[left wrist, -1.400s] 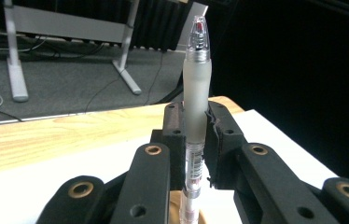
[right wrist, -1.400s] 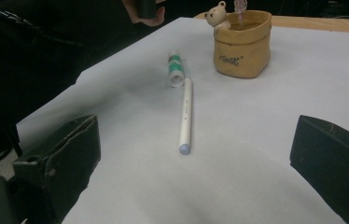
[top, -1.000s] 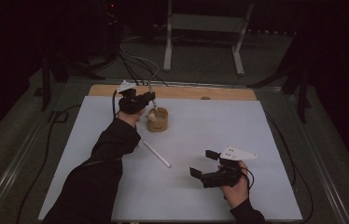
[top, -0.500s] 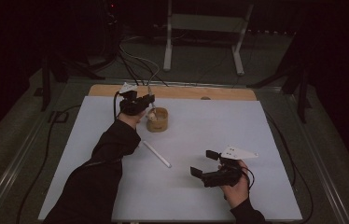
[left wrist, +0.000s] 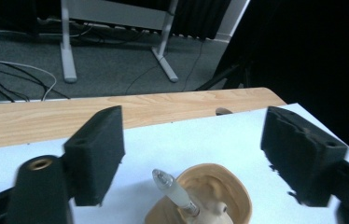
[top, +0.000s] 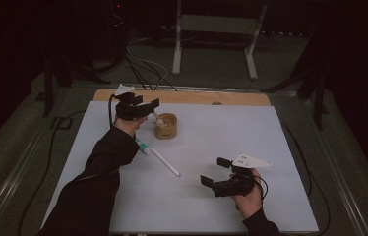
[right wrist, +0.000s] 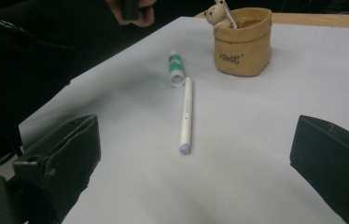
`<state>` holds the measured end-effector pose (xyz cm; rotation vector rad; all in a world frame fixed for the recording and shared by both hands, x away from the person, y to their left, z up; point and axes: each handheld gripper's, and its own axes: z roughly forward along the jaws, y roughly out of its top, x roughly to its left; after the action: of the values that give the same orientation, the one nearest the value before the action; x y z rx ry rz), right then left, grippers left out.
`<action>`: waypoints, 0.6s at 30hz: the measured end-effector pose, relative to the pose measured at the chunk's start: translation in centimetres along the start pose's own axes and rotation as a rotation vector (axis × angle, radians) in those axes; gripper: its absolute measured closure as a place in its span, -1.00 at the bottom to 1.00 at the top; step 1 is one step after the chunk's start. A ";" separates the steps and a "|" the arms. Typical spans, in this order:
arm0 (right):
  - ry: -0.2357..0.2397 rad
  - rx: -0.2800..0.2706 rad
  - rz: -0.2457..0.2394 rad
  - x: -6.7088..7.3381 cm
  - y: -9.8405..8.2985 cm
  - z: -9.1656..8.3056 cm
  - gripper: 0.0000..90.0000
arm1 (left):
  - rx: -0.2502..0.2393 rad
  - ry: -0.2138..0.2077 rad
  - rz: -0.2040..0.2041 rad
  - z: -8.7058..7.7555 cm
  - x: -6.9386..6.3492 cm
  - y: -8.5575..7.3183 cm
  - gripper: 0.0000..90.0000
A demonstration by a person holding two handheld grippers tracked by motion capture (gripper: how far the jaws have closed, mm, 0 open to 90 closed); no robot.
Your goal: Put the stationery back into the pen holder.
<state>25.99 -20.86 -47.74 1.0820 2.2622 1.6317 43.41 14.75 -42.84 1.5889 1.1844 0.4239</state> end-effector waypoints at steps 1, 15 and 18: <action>0.001 -0.006 0.000 0.0 0.0 0.0 -0.97 | -0.002 -0.003 0.005 -0.3 0.0 0.0 -0.61; 0.019 -0.005 -0.012 0.5 0.2 0.4 -0.97 | 0.018 -0.204 0.076 -4.4 -1.5 -1.2 -0.99; 0.008 0.007 -0.020 0.6 0.2 0.6 -0.97 | 0.008 -0.238 0.075 -5.3 -1.6 -1.4 -0.99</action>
<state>25.97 -20.01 -47.62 1.0527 2.2780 1.6248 37.99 16.10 -41.65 1.6445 0.9495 0.2693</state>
